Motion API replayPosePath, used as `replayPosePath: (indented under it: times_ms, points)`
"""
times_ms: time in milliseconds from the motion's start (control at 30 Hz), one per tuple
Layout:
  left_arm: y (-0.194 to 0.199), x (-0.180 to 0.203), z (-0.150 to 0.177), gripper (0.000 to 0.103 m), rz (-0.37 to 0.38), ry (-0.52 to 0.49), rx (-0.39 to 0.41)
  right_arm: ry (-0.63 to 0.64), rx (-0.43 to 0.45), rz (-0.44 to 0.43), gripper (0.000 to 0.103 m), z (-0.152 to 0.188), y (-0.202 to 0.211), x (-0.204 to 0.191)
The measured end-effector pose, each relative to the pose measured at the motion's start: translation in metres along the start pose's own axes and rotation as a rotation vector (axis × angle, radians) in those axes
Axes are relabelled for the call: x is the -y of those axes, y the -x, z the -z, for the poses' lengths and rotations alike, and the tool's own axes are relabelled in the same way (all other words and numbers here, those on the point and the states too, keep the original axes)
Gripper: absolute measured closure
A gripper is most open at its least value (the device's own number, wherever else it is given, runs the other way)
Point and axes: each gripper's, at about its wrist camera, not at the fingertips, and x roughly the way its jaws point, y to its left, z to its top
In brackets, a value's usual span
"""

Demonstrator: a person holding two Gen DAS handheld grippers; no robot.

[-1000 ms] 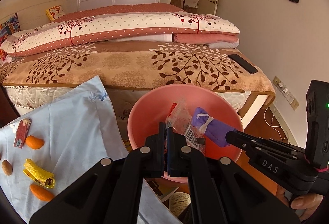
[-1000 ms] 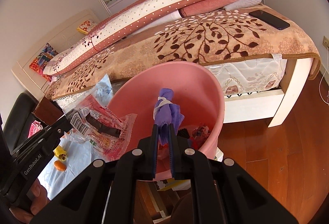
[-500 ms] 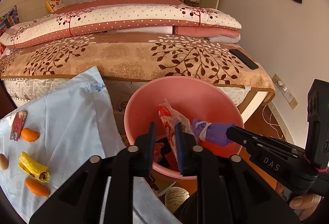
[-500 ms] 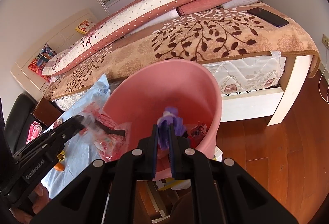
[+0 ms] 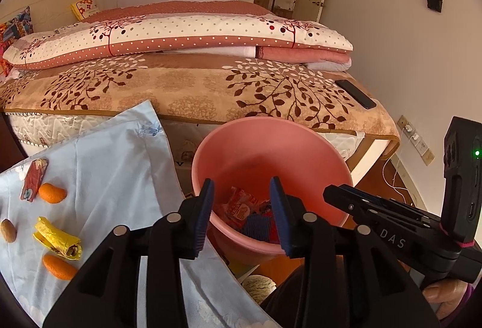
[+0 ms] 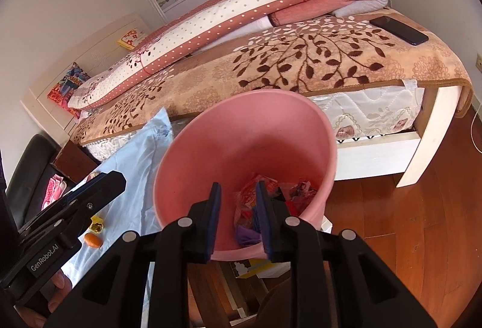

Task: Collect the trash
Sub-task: 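Move both open tools back over the blue sheet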

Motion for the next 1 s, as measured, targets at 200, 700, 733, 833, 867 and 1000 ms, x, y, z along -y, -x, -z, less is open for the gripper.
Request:
replayPosePath:
  times_ms: [200,700,733,833,867,1000]
  points:
    - [0.018,-0.018,0.007,0.064,-0.033,0.03,0.008,0.049,-0.003,-0.031,0.076,0.005,0.0,-0.024]
    - [0.068,-0.083,0.032,0.064,-0.16,0.126,0.047,0.182,-0.04,-0.108,0.067,0.026,-0.008,-0.095]
    - [0.07,-0.088,0.034,0.064,-0.167,0.137,0.047,0.189,-0.044,-0.111,0.067,0.028,-0.009,-0.099]
    - [0.076,-0.102,0.041,0.064,-0.189,0.167,0.044,0.206,-0.053,-0.116,0.067,0.032,-0.012,-0.108]
    - [0.078,-0.106,0.043,0.064,-0.196,0.175,0.044,0.21,-0.057,-0.119,0.067,0.033,-0.012,-0.111]
    - [0.086,-0.122,0.05,0.064,-0.23,0.205,0.051,0.233,-0.066,-0.129,0.067,0.038,-0.013,-0.121]
